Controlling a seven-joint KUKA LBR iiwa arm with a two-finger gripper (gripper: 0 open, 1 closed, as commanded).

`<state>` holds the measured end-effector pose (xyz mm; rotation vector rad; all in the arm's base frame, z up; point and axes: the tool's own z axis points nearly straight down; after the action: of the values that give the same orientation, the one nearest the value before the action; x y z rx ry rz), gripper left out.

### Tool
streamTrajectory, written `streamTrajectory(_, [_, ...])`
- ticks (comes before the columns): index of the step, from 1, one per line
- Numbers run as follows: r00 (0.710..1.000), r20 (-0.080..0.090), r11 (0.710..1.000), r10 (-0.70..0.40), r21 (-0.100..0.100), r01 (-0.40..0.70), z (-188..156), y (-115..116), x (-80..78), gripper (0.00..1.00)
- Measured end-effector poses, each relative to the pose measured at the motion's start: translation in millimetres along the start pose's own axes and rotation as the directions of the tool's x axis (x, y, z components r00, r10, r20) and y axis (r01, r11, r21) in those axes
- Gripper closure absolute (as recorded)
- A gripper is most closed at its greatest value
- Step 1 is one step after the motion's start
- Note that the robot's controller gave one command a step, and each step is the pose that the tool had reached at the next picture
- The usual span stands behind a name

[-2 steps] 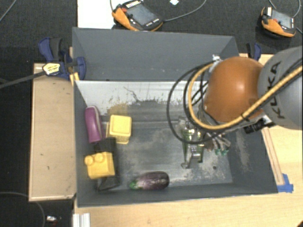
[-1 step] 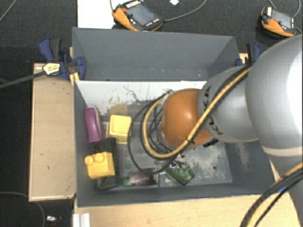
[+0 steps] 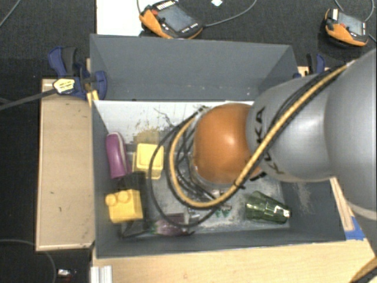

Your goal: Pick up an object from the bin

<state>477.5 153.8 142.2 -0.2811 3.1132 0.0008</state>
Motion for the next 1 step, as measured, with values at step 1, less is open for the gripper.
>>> streamTrajectory(1, [0.986,-0.02,0.986,-0.168,-0.001,0.168,42.4,-59.3,13.1,0.0])
